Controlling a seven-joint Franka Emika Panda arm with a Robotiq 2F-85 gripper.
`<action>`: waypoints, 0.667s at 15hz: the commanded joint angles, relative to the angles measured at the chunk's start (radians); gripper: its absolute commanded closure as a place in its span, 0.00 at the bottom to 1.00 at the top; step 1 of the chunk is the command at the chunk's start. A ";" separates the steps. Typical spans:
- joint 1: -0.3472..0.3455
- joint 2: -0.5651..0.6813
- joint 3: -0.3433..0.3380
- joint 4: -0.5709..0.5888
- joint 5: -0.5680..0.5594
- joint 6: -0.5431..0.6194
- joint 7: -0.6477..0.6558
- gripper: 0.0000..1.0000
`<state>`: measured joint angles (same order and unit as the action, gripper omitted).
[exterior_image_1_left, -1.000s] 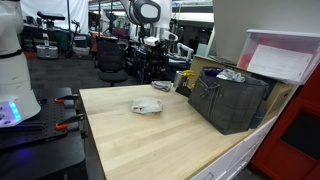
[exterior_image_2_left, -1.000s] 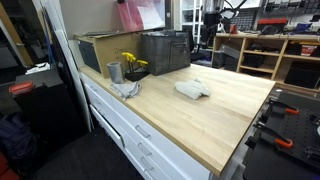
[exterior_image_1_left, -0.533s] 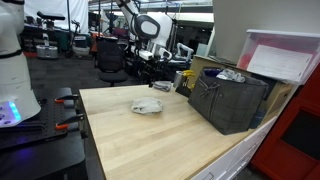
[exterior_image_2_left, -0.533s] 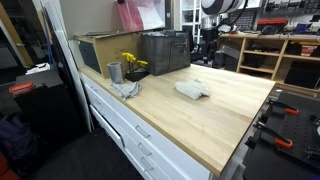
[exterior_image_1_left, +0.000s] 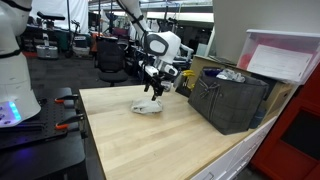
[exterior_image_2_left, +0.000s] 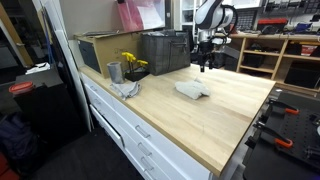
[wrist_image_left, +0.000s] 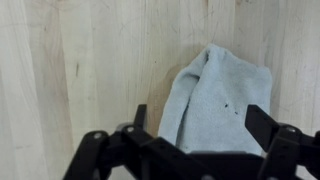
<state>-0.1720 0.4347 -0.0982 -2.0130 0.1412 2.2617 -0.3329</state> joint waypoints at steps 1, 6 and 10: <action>-0.053 0.101 0.039 0.121 0.054 -0.053 0.009 0.00; -0.065 0.193 0.064 0.186 0.085 -0.079 0.055 0.00; -0.071 0.245 0.086 0.203 0.104 -0.085 0.072 0.00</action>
<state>-0.2241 0.6443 -0.0348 -1.8511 0.2221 2.2233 -0.2832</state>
